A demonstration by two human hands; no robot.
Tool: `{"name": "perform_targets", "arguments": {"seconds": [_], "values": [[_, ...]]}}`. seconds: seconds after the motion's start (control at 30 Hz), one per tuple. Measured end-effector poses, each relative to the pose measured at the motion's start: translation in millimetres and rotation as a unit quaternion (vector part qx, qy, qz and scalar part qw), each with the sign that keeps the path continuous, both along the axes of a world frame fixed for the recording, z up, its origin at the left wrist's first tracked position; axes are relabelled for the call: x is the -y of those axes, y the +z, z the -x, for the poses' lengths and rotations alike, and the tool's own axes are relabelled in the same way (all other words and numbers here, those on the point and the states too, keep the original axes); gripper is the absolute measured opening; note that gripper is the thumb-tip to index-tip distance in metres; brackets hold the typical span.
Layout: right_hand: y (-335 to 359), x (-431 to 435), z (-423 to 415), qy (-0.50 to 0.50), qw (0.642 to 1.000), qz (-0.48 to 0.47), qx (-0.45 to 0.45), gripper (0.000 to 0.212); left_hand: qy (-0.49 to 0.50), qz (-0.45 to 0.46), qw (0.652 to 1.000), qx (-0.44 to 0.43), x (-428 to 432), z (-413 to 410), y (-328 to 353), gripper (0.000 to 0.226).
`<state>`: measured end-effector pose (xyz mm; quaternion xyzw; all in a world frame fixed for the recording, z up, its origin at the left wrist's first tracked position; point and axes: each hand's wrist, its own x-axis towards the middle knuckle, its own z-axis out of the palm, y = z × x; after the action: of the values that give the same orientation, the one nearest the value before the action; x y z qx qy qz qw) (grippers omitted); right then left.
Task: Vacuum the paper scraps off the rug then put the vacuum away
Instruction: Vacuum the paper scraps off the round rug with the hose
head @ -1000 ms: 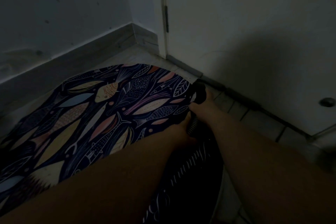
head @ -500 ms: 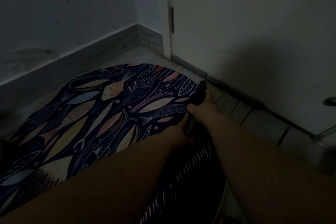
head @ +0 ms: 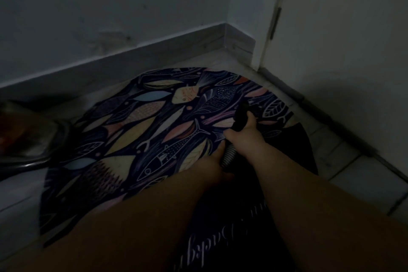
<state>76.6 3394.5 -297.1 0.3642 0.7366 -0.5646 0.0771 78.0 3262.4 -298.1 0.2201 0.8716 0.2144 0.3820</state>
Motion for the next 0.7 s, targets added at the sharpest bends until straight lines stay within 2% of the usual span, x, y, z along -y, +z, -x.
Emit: {"name": "perform_targets", "arguments": {"seconds": [0.17,0.33,0.47,0.7], "values": [[4,65,18,0.048,0.999,0.006,-0.013,0.095,0.047,-0.007,0.999,-0.002,68,7,1,0.108],[10,137,37,0.095,0.995,0.027,-0.016,0.09,0.074,-0.015,0.997,-0.021,141,10,2,0.102],[10,196,47,0.142,0.989,0.028,0.002,0.094,0.123,-0.012,0.992,-0.015,199,10,-3,0.109],[8,284,54,0.214,0.976,0.03,0.008,0.093,0.174,-0.044,0.984,-0.005,283,0,1,0.109]]}}
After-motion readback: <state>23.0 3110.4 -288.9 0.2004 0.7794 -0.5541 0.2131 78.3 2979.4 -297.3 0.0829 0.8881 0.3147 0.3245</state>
